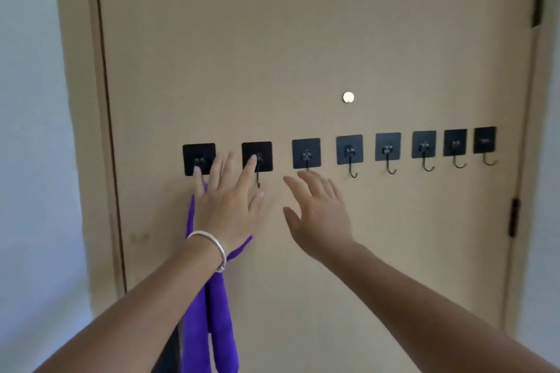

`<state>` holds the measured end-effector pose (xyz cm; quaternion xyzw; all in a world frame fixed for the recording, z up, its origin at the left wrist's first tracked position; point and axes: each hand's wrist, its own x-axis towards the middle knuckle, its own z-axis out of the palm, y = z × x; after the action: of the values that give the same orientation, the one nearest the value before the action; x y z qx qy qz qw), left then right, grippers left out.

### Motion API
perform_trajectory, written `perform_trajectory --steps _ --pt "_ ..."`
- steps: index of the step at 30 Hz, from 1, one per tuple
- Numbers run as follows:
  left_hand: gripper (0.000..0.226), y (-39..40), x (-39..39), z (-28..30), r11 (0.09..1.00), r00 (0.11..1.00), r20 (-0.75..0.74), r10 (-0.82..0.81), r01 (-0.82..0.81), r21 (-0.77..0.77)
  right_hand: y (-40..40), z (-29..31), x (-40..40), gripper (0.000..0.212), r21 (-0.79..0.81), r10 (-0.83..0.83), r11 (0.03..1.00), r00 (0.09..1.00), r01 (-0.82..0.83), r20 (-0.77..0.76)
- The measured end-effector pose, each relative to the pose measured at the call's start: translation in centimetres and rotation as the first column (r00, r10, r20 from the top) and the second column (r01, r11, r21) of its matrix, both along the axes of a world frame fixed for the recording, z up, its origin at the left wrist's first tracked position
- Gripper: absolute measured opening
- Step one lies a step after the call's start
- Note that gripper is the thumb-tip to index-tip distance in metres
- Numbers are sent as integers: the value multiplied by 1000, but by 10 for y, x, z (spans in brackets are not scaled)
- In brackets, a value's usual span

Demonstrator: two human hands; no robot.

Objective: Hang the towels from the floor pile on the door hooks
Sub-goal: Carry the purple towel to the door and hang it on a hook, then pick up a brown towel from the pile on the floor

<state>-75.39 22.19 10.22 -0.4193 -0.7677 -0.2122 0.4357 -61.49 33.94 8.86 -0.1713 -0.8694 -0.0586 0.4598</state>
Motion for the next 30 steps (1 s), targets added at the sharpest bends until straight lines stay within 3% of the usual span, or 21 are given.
perform_trajectory --steps 3,8,13,19,22,30 --pt "66 35 31 9 993 992 -52 -116 113 -43 16 5 55 55 21 -213 977 977 212 33" --pt "69 81 100 8 949 951 -55 -305 298 -103 26 5 158 58 14 -521 853 849 522 85" --pt "69 111 200 -6 819 825 -50 -563 549 -163 -1 -10 266 60 -29 -718 690 689 723 102" --pt "70 106 362 -29 536 556 31 -831 813 -225 -78 -28 418 62 -52 -915 370 374 928 154" --pt "71 93 422 -31 431 453 51 -890 873 -229 -115 -25 474 62 -60 -953 258 264 964 146" --pt "74 -20 653 -23 -33 -26 30 -999 966 -256 -293 -28 649 60 -64 -978 -194 -188 979 90"
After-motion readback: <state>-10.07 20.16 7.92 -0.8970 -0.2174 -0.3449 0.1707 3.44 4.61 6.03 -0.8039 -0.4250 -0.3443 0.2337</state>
